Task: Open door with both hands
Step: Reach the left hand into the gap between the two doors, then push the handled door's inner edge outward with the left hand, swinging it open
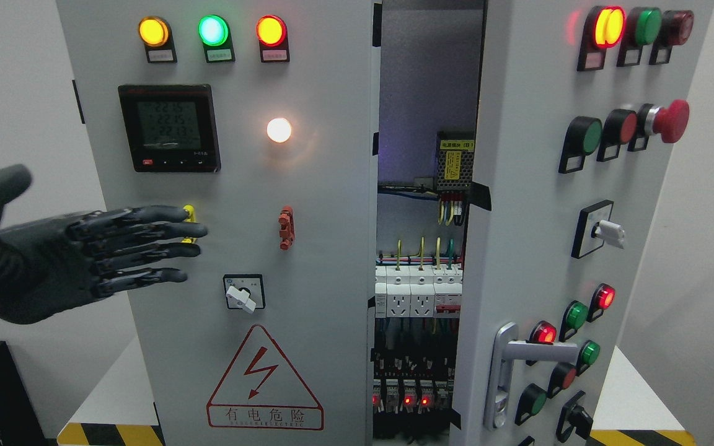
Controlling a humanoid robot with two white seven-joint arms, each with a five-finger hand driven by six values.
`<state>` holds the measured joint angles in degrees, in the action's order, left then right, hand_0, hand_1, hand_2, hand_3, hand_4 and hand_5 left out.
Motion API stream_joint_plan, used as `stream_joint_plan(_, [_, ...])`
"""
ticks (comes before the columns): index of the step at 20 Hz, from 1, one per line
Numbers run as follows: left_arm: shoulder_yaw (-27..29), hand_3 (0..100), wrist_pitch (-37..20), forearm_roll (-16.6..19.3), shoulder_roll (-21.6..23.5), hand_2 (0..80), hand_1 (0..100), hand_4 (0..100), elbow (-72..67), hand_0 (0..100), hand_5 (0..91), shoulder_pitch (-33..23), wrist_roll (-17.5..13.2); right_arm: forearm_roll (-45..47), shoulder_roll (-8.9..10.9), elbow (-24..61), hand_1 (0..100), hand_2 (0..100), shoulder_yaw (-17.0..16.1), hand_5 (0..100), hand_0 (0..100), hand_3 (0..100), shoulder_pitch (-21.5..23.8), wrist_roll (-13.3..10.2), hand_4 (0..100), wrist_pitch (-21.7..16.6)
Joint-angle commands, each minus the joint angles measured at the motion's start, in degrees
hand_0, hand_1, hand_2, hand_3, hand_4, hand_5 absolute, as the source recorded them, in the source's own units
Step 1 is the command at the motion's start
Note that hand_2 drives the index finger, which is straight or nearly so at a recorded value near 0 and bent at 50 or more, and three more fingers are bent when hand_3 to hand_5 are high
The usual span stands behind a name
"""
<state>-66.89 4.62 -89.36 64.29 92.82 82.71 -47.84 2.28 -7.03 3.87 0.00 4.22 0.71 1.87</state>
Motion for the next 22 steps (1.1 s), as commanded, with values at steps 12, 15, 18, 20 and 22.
stream_joint_plan(12, [-2.29, 0, 7.42, -0.37, -39.49, 0.0, 0, 0, -7.47, 0, 0.0, 6.5, 8.9, 0.0, 0.0, 0.0, 0, 0, -0.79, 0, 0, 0, 0.0, 0.0, 0, -0.02])
stream_joint_plan(15, [-1.58, 0, 7.51, -0.2, -41.52, 0.0, 0, 0, -7.21, 0, 0.0, 6.58, 13.9, 0.0, 0.0, 0.0, 0, 0, -0.79, 0, 0, 0, 0.0, 0.0, 0, -0.02])
stream_joint_plan(18, [0.53, 0, 9.6, 0.24, -43.89, 0.0, 0, 0, -7.12, 0, 0.0, 6.5, 16.81, 0.0, 0.0, 0.0, 0, 0, -0.79, 0, 0, 0, 0.0, 0.0, 0, -0.02])
stream_joint_plan(20, [1.15, 0, 11.89, 2.51, -45.82, 0.0, 0, 0, -6.95, 0, 0.0, 6.5, 19.79, 0.0, 0.0, 0.0, 0, 0, -0.79, 0, 0, 0, 0.0, 0.0, 0, -0.02])
stream_joint_plan(22, [1.15, 0, 12.16, 4.98, -47.32, 0.0, 0, 0, -6.34, 0, 0.0, 6.5, 23.31, 0.0, 0.0, 0.0, 0, 0, -0.79, 0, 0, 0, 0.0, 0.0, 0, -0.02])
